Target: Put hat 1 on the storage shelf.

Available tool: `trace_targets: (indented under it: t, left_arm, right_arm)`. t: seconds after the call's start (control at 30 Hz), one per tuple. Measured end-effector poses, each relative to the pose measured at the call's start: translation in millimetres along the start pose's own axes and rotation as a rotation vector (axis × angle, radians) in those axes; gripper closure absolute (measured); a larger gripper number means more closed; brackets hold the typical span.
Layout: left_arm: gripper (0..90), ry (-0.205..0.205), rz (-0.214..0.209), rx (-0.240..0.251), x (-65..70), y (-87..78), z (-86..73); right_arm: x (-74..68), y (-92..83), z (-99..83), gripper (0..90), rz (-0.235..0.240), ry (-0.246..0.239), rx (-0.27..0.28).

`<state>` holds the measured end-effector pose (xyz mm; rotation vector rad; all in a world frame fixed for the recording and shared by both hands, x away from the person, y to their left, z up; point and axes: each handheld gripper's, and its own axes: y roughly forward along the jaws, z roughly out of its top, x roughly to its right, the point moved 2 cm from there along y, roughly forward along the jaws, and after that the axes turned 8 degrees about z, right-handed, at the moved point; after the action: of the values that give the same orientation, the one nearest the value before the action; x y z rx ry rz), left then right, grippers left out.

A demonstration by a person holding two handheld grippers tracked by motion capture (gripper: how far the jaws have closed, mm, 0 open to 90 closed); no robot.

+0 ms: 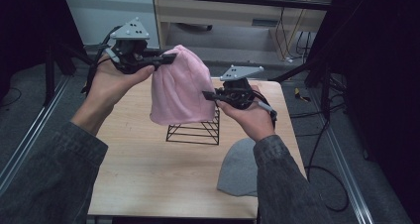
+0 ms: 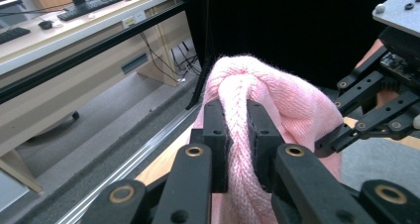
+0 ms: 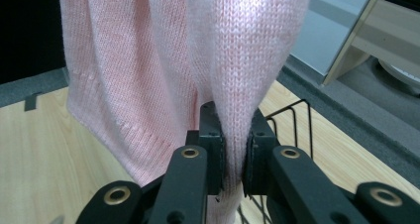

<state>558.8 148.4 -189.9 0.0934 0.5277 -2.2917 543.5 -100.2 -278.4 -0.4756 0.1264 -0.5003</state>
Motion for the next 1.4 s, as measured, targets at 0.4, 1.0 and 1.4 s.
trace_targets:
  t: [0.4,1.0,1.4]
  left_arm:
    - [81.3,-0.018,0.003,-0.021,-21.6,41.4,-9.1]
    - [81.1,-0.028,-0.008,-0.02,-36.4,77.4,-11.9]
    - [81.0,-0.002,-0.025,-0.014,-17.6,69.2,-25.5]
  right_arm:
    - [31.4,12.4,-3.6,82.0,-0.032,0.045,-0.026]
    - [56.8,22.9,-9.0,82.1,-0.083,0.071,-0.037]
    - [45.9,22.5,-29.7,82.2,-0.057,0.057,-0.037]
